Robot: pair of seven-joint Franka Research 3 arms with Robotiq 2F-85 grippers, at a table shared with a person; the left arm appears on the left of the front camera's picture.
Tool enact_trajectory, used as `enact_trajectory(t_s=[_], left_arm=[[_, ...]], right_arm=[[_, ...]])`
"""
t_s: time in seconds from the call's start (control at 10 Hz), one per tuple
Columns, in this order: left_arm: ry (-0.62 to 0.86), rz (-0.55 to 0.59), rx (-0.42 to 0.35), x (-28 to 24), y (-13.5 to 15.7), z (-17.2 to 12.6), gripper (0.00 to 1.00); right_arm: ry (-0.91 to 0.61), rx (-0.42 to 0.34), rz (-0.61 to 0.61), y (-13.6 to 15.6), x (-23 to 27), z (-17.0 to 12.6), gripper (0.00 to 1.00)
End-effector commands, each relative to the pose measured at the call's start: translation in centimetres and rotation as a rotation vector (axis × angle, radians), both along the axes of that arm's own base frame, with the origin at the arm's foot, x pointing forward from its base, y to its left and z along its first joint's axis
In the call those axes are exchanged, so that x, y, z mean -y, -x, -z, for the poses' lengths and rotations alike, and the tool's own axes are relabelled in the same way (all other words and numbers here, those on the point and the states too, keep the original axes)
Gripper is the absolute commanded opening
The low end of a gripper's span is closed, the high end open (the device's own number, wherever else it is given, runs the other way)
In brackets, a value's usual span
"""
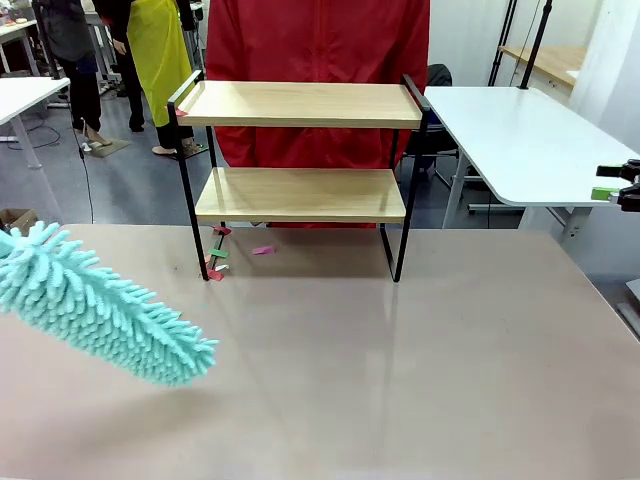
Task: Clean the shelf.
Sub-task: Clean the specific section of the Shelf indicated by the human with the Duster.
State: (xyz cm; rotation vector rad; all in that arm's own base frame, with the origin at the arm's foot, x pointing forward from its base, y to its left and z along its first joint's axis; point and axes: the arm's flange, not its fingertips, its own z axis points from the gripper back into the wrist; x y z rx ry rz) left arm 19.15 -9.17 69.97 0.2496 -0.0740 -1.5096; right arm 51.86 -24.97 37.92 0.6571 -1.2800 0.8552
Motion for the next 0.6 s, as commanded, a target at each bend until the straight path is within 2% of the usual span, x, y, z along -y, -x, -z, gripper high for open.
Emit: enact_trajectory(t_s=[0.0, 0.1, 0.5], left_arm=[[0.01, 0.0, -0.057, -1.6, -1.0, 1.2, 0.14], [0.0, 0.0, 0.0, 0.0, 0.0, 0.0, 0.14], [0.0, 0.0, 0.0, 0.0, 0.0, 0.0, 0.14]], right_arm=[[0.015, -0.011, 0.014, -0.1, -0.2, -0.7, 1.0], [0.015, -0.011, 0.014, -0.1, -0.2, -0.7, 1.0], [0.015, -0.011, 0.014, -0.1, -0.2, -0.7, 1.0]])
